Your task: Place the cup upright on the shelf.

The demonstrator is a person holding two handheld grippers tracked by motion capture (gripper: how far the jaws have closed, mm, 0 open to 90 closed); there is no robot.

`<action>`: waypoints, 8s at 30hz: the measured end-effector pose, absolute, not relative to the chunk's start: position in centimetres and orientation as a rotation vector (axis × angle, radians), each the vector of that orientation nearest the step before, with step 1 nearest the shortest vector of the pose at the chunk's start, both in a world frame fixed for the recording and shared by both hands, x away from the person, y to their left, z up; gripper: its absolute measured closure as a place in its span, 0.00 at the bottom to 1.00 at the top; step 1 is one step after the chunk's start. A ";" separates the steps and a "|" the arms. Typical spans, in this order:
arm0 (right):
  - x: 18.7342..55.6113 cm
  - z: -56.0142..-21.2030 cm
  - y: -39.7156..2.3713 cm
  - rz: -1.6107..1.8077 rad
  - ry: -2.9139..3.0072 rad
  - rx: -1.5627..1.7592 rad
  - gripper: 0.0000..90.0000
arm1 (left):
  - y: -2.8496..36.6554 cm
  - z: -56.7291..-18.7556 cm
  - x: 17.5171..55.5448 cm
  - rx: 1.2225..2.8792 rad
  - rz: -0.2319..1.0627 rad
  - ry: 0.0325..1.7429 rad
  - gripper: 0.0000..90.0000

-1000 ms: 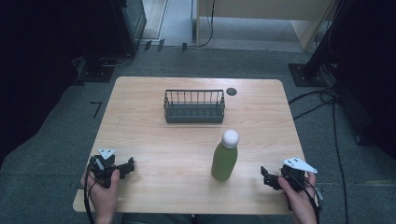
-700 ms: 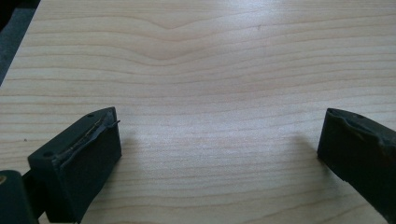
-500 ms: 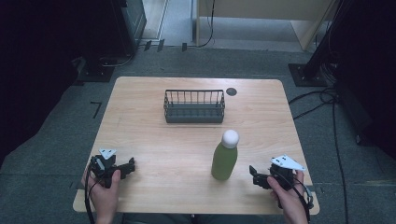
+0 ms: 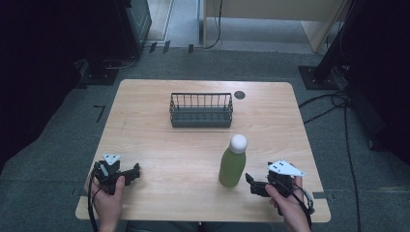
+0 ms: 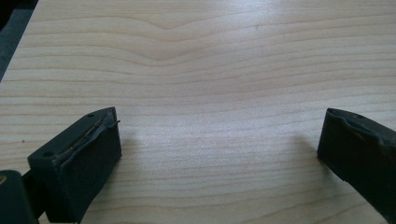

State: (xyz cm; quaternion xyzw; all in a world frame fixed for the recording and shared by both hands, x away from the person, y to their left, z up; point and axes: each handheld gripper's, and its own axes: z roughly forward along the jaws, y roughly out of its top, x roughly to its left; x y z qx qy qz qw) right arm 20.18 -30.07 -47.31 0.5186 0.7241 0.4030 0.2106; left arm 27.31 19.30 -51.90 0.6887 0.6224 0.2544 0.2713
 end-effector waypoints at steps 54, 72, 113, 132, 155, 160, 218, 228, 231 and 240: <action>21.9 -43.9 -24.0 1.291 2.151 1.257 0.18 | 19.3 -51.9 27.3 1.860 0.682 1.667 0.00; 22.4 -43.8 -23.8 1.297 2.136 1.204 0.22 | 19.3 -51.9 27.3 1.867 0.680 1.661 0.00; 29.2 -38.3 -21.5 1.282 2.104 1.177 0.23 | 19.0 -51.9 27.3 1.865 0.677 1.658 0.00; 32.8 -35.3 -21.0 1.298 2.054 1.170 0.23 | 19.0 -51.9 27.3 1.867 0.675 1.657 0.00; 37.9 -31.5 -20.3 1.317 1.960 1.153 0.22 | 19.0 -51.9 27.3 1.866 0.676 1.656 0.00; 38.8 -31.2 -20.0 1.322 1.934 1.161 0.22 | 19.0 -51.9 27.3 1.866 0.676 1.656 0.00; 44.7 -40.6 -19.1 1.246 1.778 1.306 0.21 | 19.0 -51.9 27.3 1.870 0.676 1.655 0.00; 44.0 -41.1 -20.0 1.265 1.825 1.343 0.14 | 19.0 -51.9 27.3 1.870 0.675 1.656 0.00; 43.7 -41.2 -20.3 1.272 1.823 1.346 0.12 | 19.0 -51.9 27.3 1.869 0.676 1.656 0.00; 41.5 -41.7 -21.9 1.286 1.816 1.336 0.12 | 19.0 -51.9 27.3 1.870 0.675 1.656 0.00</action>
